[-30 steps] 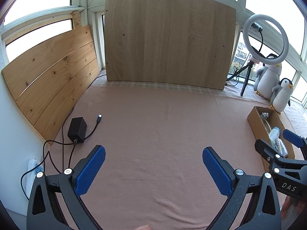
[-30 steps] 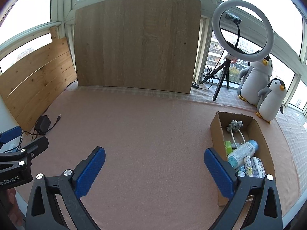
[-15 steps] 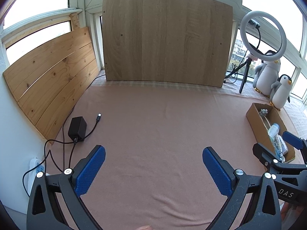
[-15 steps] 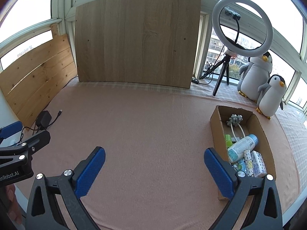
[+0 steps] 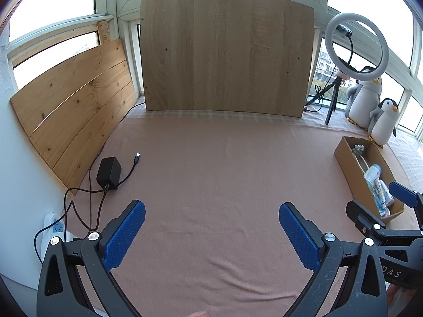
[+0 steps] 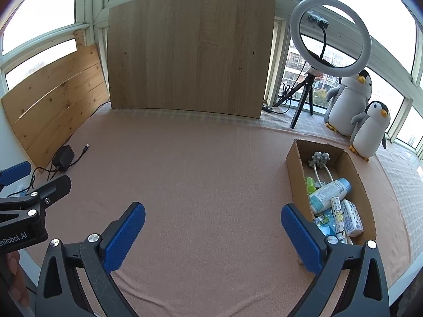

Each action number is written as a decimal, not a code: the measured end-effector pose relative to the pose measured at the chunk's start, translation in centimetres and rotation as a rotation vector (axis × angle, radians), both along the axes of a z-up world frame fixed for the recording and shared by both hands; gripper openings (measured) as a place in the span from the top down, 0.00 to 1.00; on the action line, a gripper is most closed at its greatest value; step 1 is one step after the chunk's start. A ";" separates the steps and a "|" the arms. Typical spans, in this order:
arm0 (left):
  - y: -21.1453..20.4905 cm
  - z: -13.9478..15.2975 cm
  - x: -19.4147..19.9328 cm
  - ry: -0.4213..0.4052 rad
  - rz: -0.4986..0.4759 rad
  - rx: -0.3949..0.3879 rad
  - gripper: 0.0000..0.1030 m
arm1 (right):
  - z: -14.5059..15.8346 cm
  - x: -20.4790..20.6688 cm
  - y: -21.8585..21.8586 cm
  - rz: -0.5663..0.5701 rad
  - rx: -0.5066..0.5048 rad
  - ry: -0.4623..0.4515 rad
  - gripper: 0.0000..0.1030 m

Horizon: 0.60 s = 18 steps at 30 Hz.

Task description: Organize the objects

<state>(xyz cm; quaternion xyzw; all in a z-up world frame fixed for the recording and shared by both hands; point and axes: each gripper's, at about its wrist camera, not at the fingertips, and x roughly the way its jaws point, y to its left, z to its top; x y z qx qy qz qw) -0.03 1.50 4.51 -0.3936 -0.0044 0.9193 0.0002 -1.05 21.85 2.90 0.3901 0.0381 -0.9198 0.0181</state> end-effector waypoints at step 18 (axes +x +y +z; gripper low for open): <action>0.3 0.3 1.1 -0.003 -0.006 -0.006 0.00 | 0.3 1.2 0.3 -0.002 -0.001 0.003 0.01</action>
